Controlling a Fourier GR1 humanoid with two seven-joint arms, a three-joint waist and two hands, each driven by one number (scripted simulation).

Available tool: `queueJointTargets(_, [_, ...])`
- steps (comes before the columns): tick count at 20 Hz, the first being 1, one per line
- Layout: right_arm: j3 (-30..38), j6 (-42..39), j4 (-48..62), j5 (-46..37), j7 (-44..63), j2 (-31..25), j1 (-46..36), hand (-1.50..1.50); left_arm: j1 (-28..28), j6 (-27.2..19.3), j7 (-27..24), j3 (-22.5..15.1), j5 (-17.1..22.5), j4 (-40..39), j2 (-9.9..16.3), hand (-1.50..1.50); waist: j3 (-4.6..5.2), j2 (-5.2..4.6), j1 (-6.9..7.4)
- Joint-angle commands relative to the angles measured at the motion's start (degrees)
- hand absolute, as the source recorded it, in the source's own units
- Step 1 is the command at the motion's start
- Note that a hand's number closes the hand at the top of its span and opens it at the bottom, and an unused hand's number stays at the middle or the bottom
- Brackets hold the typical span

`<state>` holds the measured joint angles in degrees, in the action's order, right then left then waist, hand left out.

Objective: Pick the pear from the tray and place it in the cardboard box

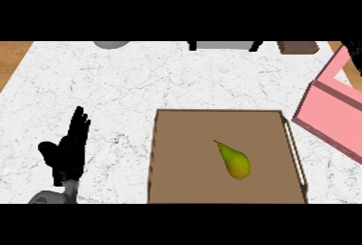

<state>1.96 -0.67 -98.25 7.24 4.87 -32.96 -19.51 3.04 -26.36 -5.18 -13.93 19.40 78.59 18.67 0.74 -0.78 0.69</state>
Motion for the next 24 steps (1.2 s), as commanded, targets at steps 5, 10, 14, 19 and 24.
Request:
queueJointTargets(5, [-9.86,1.75,6.09,-1.72,9.09,10.35,-0.64,1.50,2.90,2.53,0.68,2.37,-2.27,-4.37,3.73,0.00,-0.72,0.45,0.40])
queueJointTargets(10, [-15.14,9.19,5.68,-16.84,14.15,8.43,9.41,1.50,3.37,1.45,1.79,0.29,-3.01,-5.69,0.82,0.00,-0.72,0.77,-1.45])
queueJointTargets(14, [-14.63,8.00,-0.49,-23.50,9.93,4.25,13.69,-1.50,3.85,4.42,2.18,1.60,-3.23,-7.35,0.38,0.00,-0.72,0.84,-1.11])
queueJointTargets(19, [-12.40,-5.32,-6.47,-20.08,20.27,-4.84,11.36,-1.50,1.45,4.40,4.86,2.86,-3.12,-2.65,2.59,0.00,-0.69,1.00,-0.69])
queueJointTargets(24, [-12.84,-13.58,-4.10,-15.79,36.12,-2.90,0.09,-1.50,3.60,5.58,4.84,2.82,-4.05,-3.90,1.39,0.00,-0.68,0.73,-0.12])
